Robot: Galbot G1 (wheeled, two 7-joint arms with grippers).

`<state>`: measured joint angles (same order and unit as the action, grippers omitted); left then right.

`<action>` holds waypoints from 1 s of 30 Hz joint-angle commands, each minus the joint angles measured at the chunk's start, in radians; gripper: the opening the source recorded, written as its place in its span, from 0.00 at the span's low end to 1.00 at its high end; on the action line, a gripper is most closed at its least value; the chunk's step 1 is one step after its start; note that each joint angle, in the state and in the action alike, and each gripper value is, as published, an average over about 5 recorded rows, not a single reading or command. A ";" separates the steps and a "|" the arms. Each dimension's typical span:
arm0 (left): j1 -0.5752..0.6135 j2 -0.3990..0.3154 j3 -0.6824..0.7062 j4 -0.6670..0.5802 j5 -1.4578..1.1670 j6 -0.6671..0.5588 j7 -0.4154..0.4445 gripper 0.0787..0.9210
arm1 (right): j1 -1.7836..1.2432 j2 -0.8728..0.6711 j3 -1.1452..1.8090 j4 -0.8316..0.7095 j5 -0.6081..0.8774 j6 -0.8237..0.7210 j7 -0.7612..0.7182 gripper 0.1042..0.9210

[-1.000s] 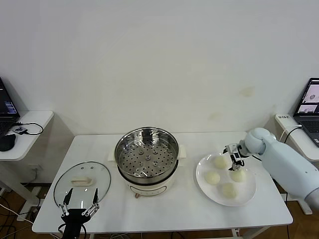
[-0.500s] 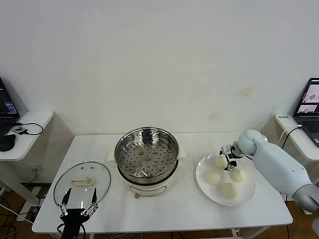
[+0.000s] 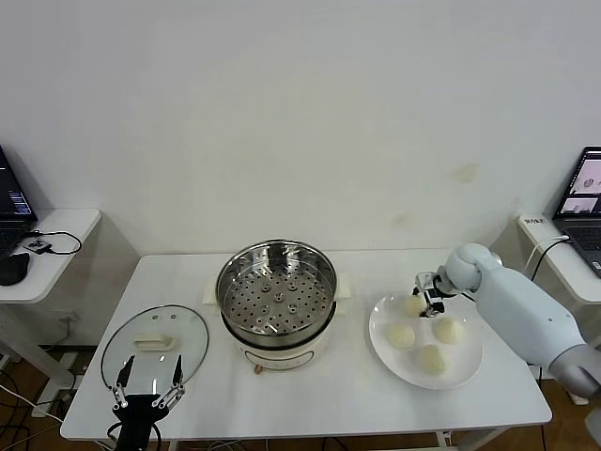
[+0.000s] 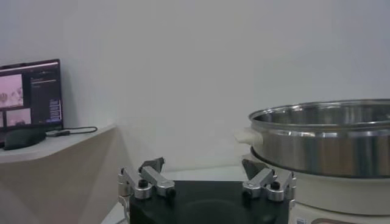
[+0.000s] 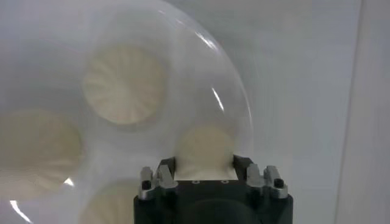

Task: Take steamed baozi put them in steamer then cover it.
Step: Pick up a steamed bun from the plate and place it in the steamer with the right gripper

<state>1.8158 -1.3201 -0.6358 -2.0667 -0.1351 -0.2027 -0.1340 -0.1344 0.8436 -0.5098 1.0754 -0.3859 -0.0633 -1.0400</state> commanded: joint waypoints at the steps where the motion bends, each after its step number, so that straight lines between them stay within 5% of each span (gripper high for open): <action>1: 0.001 0.001 0.000 -0.001 -0.001 0.000 0.000 0.88 | 0.036 -0.034 -0.032 0.061 0.066 -0.004 -0.002 0.59; 9: -0.004 0.014 0.007 -0.003 -0.037 0.009 -0.003 0.88 | 0.335 -0.129 -0.201 0.186 0.296 -0.027 -0.014 0.60; 19: -0.008 0.025 0.026 0.000 -0.092 0.007 0.009 0.88 | 0.749 0.031 -0.519 0.207 0.593 -0.002 0.049 0.60; 30: -0.003 0.033 -0.001 -0.004 -0.094 -0.006 0.006 0.88 | 0.754 0.306 -0.658 0.145 0.580 0.122 0.107 0.61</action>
<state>1.8133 -1.2897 -0.6304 -2.0718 -0.2190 -0.2067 -0.1279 0.5258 1.0448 -1.0743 1.2240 0.1380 0.0233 -0.9486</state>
